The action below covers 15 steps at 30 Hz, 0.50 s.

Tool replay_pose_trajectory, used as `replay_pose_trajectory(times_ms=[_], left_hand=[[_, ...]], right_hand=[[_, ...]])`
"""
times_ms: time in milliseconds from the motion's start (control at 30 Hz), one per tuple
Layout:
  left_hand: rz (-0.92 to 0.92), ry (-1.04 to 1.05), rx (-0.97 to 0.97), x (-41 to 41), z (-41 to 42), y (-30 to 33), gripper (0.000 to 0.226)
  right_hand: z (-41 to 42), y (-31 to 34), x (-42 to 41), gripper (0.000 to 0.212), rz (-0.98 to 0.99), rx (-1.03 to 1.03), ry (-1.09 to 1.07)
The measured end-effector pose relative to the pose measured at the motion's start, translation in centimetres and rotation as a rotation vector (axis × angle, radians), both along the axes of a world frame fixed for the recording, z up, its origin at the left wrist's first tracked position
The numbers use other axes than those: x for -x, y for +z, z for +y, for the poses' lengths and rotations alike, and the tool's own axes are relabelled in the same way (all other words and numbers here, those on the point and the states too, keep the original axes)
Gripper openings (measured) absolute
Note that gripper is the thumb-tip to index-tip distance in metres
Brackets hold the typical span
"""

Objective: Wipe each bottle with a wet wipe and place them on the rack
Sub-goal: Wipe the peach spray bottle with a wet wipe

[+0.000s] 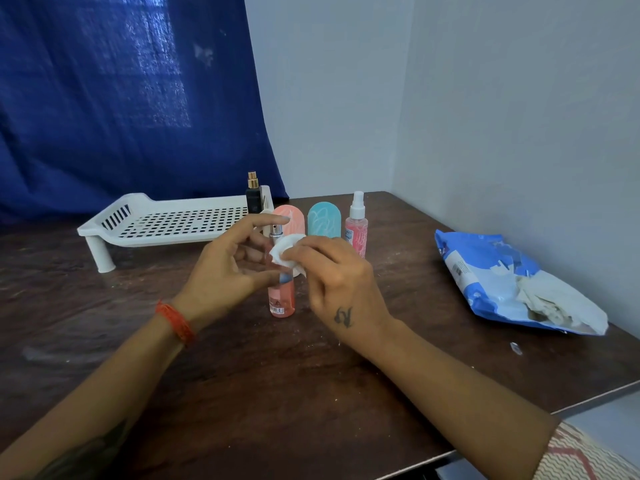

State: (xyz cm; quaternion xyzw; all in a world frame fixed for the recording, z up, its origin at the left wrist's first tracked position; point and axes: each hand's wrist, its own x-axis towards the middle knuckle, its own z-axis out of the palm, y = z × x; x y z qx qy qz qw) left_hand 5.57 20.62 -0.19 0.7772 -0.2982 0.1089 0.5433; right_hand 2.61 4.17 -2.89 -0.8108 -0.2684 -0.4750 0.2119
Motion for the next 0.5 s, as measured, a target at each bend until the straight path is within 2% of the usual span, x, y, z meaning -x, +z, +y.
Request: replay_pose_trajectory(times_ms=[133, 500], left_hand=[[0.035, -0.010, -0.002, 0.0, 0.2, 0.2, 0.069], [0.111, -0.107, 0.012, -0.2, 0.8, 0.4, 0.072]], right_hand=[[-0.7, -0.4, -0.6, 0.017, 0.052, -0.080, -0.018], [-0.4, -0.8, -1.4, 0.022, 0.147, -0.154, -0.018]])
